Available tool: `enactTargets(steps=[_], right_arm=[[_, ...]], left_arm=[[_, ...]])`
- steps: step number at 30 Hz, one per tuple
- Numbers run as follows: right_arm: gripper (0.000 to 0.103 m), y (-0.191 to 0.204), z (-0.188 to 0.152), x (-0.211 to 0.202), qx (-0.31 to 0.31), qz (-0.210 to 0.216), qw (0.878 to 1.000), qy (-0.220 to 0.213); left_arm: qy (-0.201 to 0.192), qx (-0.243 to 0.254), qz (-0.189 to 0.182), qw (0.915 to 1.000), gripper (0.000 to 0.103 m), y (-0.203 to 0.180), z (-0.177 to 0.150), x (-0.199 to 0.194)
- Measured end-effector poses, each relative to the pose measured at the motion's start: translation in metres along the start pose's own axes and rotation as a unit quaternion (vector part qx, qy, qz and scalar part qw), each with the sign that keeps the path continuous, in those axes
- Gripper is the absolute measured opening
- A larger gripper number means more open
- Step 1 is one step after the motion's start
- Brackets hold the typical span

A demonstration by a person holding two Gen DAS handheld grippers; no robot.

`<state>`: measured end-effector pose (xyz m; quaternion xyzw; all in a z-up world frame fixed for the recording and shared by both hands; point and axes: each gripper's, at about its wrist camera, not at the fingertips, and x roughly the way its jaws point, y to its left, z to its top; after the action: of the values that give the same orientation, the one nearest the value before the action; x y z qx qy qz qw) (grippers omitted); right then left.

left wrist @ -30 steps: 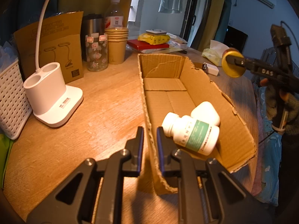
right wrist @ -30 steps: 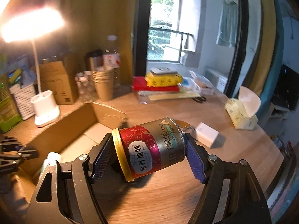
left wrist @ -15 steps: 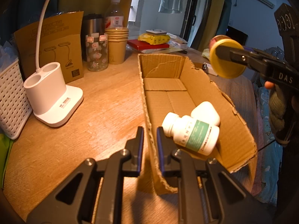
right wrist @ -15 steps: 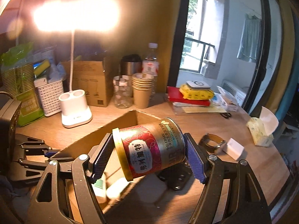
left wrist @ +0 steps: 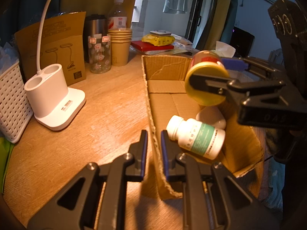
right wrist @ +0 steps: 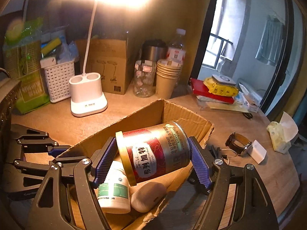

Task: Organize rigid objects
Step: 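Carry the tin can over the box with the right gripper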

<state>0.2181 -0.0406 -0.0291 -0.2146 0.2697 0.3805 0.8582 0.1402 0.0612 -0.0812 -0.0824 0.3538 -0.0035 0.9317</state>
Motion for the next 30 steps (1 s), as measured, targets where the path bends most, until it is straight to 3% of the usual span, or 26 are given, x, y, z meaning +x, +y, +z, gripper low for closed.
enactTargets(steps=[30], right_arm=[[0.077,0.011,-0.012,0.028,-0.008,0.02,0.997,0.07]], left_arm=[[0.0,0.0,0.0,1.0,0.015,0.0,0.0,0.0]])
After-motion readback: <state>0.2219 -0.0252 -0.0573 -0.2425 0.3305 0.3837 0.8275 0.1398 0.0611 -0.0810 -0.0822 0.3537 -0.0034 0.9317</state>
